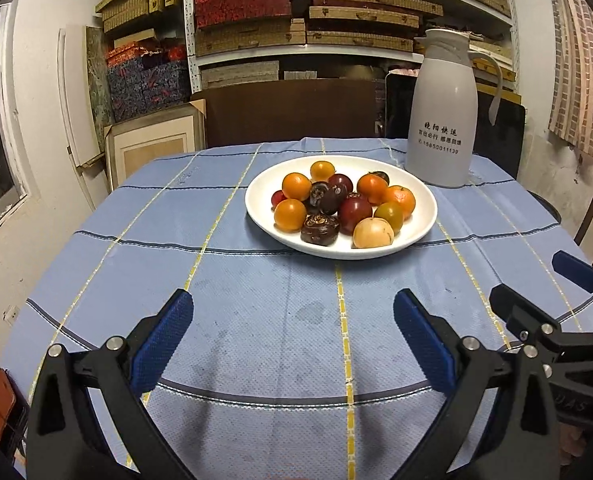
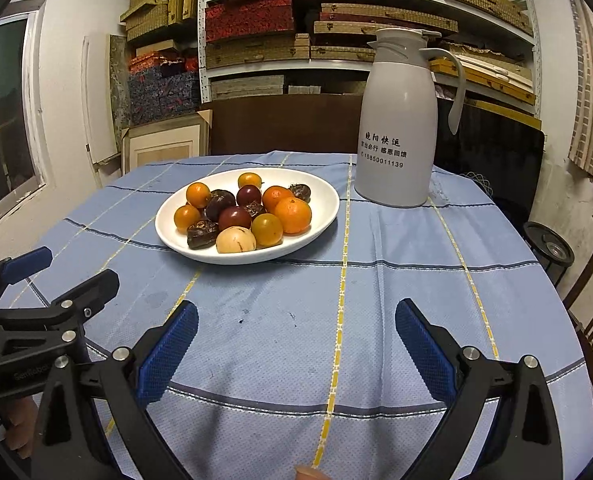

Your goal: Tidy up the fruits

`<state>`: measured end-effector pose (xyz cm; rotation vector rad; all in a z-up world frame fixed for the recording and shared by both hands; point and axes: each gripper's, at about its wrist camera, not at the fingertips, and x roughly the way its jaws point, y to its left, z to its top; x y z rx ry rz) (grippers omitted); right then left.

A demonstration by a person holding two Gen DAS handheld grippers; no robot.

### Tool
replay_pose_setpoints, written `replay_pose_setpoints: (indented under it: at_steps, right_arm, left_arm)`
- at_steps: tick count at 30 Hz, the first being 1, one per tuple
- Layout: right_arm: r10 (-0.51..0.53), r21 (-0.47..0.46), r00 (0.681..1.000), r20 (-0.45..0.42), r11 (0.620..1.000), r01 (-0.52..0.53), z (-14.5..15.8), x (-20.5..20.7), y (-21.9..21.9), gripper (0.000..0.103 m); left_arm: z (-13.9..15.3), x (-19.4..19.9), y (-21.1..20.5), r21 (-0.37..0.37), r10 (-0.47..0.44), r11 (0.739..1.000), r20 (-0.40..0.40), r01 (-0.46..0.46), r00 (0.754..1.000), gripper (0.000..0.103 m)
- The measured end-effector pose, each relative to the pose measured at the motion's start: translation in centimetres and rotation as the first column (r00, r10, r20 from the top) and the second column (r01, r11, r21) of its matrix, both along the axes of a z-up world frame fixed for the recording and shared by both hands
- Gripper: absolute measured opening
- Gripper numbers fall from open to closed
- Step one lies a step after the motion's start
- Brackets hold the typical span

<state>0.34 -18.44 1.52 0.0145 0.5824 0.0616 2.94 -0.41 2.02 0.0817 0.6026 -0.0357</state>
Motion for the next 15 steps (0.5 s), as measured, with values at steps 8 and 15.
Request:
replay_pose_setpoints:
  at_steps: [8,15]
  right_arm:
    - [0.007,-0.001,1.0,0.004,1.0,-0.007,0.06,-0.24,0.22,0.099]
    - [0.005,-0.001,1.0,0.003,1.0,-0.005,0.12,-0.24,0.19,0.099]
  left_arm:
    - [-0.09,-0.23,0.37,-0.018,-0.005,1.0,0.013,0.006,1.0,0.098]
    - [-0.24,-0.06,0.19,-0.006,-0.008,1.0,-0.001,0.008,1.0,0.098]
